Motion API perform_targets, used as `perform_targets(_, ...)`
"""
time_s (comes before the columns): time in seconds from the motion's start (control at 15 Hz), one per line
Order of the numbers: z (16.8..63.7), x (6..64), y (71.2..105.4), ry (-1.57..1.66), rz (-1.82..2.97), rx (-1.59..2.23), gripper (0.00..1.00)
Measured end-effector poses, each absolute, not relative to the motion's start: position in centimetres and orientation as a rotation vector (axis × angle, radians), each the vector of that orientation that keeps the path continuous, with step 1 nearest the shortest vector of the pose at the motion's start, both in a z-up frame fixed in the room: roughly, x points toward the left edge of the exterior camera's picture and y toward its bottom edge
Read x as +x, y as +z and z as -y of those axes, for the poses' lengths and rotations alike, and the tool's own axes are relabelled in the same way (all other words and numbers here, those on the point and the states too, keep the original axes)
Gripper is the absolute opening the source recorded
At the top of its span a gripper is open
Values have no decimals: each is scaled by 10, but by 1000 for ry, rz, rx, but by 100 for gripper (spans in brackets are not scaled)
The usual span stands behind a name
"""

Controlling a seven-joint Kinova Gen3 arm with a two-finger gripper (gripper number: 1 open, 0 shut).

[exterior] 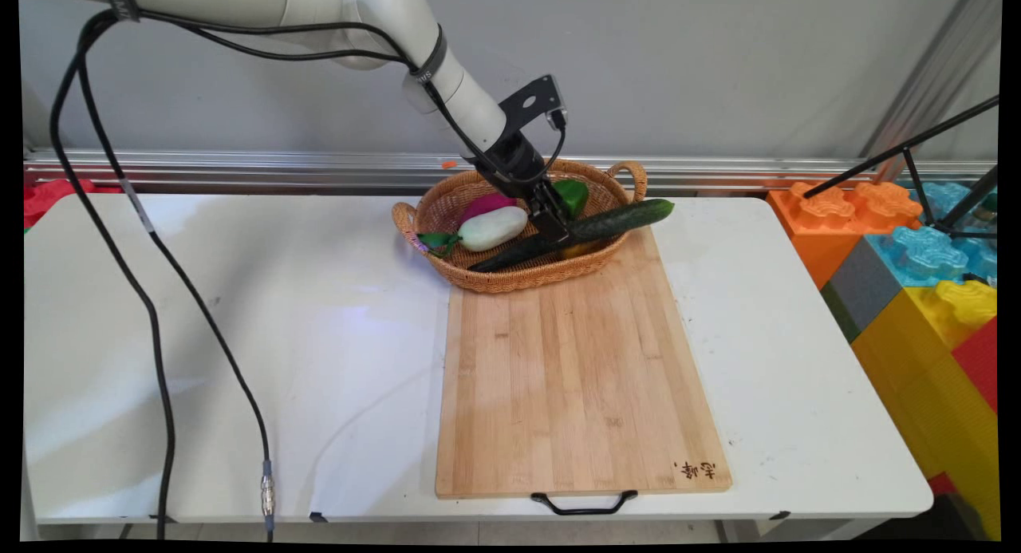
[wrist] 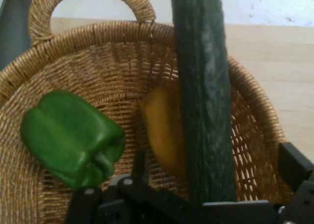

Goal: Place the picked object in the vegetable basket

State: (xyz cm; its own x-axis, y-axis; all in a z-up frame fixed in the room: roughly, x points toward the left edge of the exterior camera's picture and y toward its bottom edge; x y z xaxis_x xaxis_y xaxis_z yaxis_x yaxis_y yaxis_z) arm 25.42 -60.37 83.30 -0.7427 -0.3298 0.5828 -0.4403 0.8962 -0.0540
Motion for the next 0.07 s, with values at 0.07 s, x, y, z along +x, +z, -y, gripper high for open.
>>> perform_targets(0.07, 602, 254, 835, 251, 2473, 553, 100)
